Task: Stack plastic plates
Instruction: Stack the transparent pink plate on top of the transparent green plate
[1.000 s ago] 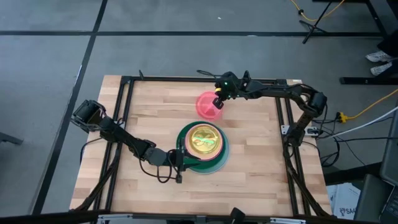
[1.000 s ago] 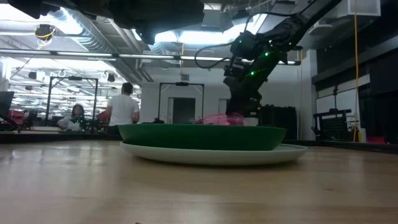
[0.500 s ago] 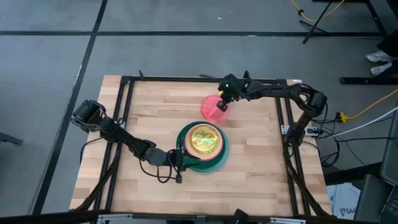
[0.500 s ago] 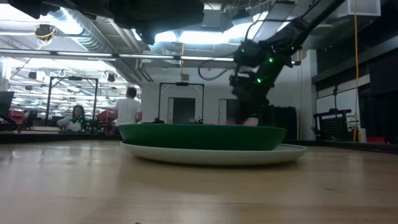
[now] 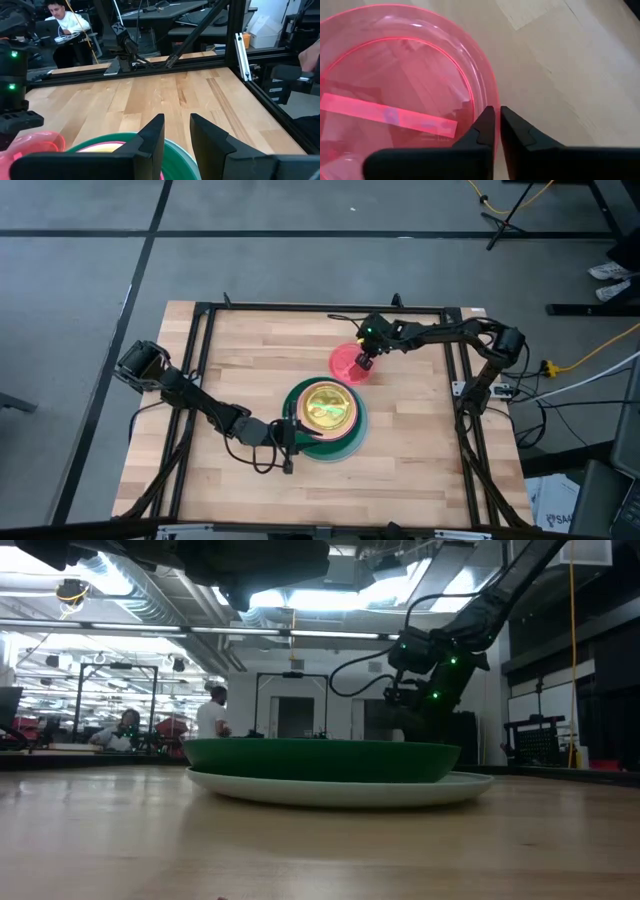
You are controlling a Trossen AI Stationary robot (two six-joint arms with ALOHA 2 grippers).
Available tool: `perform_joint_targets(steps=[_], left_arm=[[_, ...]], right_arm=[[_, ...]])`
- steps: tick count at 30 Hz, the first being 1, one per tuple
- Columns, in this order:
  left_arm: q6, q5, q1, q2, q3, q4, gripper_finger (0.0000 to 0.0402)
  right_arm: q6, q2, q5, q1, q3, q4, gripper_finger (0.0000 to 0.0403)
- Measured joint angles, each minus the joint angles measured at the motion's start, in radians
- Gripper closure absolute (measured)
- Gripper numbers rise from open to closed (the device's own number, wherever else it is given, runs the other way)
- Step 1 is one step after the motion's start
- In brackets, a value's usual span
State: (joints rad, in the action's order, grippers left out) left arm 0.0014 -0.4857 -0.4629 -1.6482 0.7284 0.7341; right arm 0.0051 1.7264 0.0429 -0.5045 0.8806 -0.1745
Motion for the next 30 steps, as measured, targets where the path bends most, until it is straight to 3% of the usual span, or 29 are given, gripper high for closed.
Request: perform_joint_targets(steps=[8,14,21,30], left_arm=[[0.0,0.0,0.0,0.0,0.0,0.0,0.0315],[0.0,0.0,0.0,0.0,0.0,0.0,0.0315],[0.0,-0.001,0.0,0.0,0.0,0.0,0.0316],[0.0,-0.002,0.0,0.0,0.0,0.0,0.0316]], right_arm=[[-0.002,0.0,-0.018,0.0,0.0,-0.003,0.0308],[-0.003,0.03,-0.052,0.0,0.0,0.003,0.0284],[-0.003,0.043,-0.055,0.0,0.002,0.025,0.03],[-0.01,0.043,-0.041,-0.015,0.002,0.026,0.0394]])
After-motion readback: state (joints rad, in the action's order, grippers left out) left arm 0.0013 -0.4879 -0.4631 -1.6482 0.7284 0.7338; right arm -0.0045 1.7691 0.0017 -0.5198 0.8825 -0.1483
